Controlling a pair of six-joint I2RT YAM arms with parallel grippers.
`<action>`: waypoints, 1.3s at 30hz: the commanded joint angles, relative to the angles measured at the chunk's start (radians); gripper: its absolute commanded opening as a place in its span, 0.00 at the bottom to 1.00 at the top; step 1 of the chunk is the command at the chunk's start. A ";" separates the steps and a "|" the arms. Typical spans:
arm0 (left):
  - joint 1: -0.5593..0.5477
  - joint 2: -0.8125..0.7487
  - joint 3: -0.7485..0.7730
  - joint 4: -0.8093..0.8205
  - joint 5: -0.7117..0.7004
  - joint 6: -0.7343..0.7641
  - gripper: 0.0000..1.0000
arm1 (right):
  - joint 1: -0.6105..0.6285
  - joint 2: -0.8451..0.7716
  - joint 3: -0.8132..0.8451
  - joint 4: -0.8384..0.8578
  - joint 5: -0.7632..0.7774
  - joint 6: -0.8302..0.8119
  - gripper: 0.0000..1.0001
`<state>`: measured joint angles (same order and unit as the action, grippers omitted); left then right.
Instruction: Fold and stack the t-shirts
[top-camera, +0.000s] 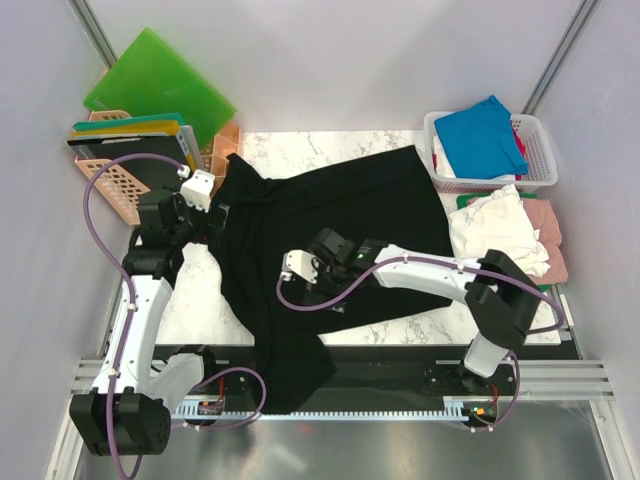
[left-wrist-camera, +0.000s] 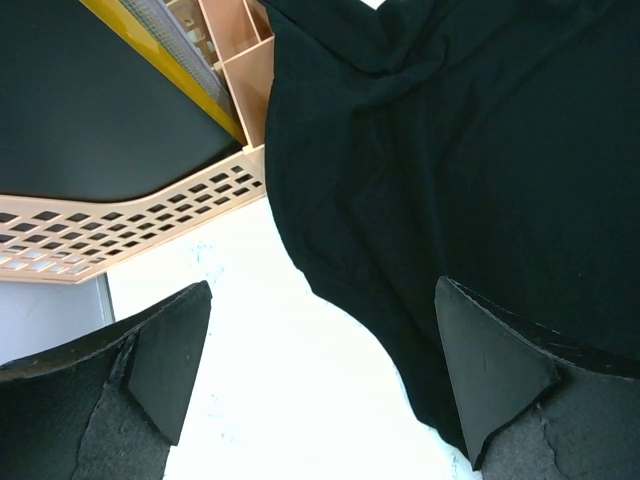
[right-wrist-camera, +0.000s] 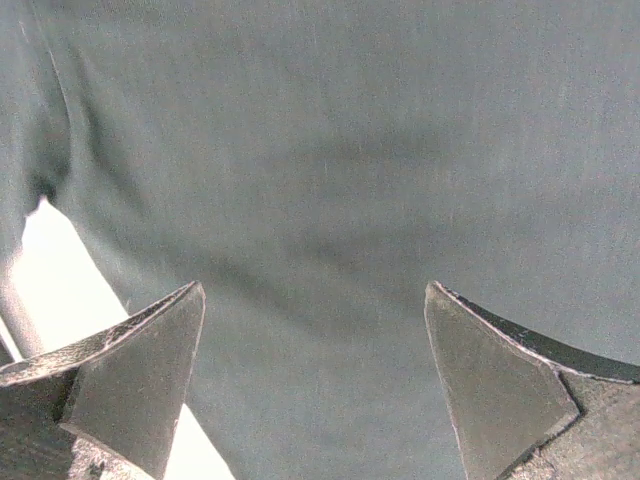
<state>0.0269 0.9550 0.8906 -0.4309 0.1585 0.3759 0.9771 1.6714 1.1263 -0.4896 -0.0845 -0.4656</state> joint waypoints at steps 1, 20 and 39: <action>0.005 -0.021 0.001 -0.006 -0.022 0.040 1.00 | 0.026 0.071 0.120 0.075 -0.017 -0.008 0.98; 0.005 0.001 -0.045 0.011 -0.059 0.063 1.00 | 0.307 0.410 0.567 0.152 -0.017 0.159 0.96; 0.005 -0.067 -0.056 0.064 -0.108 0.073 1.00 | 0.337 0.544 0.546 0.244 0.063 0.214 0.91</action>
<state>0.0269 0.9417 0.8005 -0.4267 0.0639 0.4225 1.3136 2.2139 1.6749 -0.3119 -0.0463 -0.2718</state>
